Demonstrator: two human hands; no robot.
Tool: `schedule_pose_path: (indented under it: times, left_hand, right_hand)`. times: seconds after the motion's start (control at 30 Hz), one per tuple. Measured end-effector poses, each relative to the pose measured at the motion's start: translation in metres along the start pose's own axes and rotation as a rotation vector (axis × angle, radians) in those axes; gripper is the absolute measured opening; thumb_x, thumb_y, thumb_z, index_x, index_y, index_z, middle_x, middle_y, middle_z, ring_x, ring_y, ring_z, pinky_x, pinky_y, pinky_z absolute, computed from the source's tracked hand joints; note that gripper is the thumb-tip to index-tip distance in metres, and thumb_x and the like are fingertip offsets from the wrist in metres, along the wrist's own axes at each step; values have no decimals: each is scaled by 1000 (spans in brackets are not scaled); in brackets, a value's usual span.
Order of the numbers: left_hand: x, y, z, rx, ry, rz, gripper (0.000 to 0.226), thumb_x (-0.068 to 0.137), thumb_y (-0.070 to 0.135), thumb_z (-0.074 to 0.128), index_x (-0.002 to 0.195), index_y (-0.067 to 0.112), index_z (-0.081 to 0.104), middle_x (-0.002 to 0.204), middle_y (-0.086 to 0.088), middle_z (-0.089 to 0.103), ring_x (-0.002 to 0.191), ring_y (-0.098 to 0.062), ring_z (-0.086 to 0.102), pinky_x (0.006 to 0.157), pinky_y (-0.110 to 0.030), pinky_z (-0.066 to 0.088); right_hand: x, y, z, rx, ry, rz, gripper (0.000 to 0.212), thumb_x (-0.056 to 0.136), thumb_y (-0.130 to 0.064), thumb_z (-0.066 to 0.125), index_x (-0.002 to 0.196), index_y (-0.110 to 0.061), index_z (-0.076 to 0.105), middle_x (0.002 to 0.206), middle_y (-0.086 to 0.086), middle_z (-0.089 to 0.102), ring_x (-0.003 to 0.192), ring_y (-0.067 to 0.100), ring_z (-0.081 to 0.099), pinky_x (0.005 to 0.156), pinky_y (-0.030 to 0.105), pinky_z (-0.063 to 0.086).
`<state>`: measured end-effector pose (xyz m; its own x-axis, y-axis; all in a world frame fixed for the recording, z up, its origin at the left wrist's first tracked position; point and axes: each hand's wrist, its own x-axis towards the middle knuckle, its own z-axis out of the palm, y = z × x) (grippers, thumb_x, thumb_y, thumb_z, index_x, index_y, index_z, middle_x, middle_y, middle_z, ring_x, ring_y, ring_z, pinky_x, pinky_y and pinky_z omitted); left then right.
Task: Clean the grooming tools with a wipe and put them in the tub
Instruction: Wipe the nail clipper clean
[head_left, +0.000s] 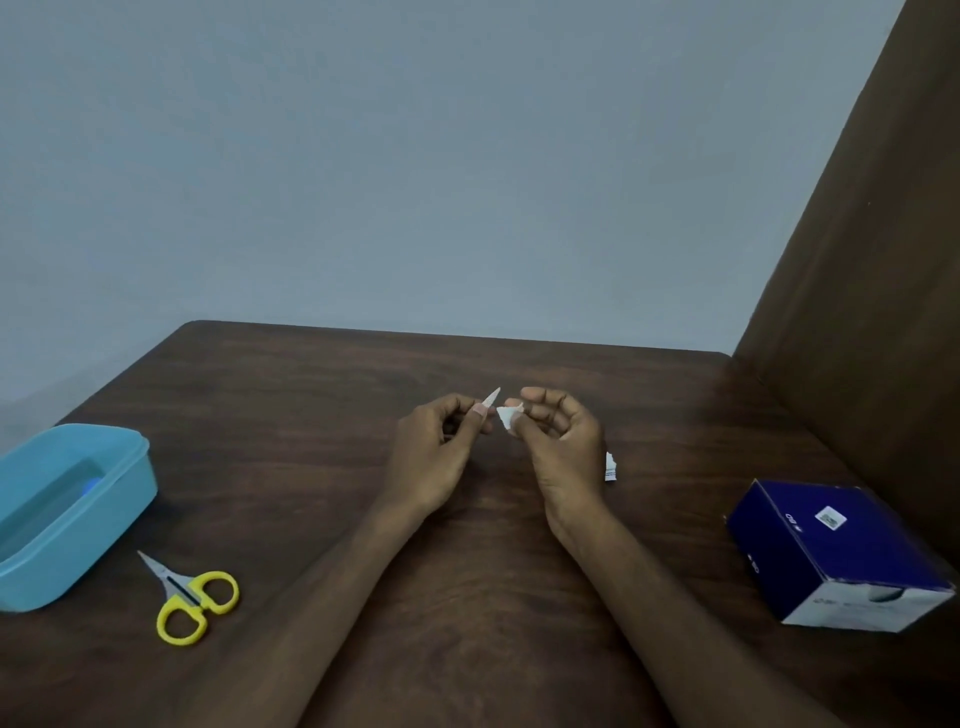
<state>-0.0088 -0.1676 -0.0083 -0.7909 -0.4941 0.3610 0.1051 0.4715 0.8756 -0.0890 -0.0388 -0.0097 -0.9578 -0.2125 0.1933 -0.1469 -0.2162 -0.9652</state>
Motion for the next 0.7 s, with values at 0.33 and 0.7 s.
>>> schedule_pose_path:
  times: [0.33, 0.7]
  left_hand:
    - [3, -4, 3, 40, -4, 64, 14, 105, 35, 68, 103, 30, 82, 93, 19, 80, 92, 4, 74, 80, -17, 57]
    - [0, -3, -2, 17, -94, 100, 17, 95, 25, 82, 111, 28, 85, 97, 18, 82, 94, 1, 77, 82, -16, 58]
  right_hand:
    - [10, 0, -4, 123, 64, 24, 10, 92, -2, 79, 90, -12, 77, 84, -1, 80, 73, 8, 73, 70, 24, 60]
    - [12, 1, -7, 122, -162, 147, 12, 92, -8, 81, 94, -6, 70, 77, 18, 73, 63, 16, 63, 62, 27, 54]
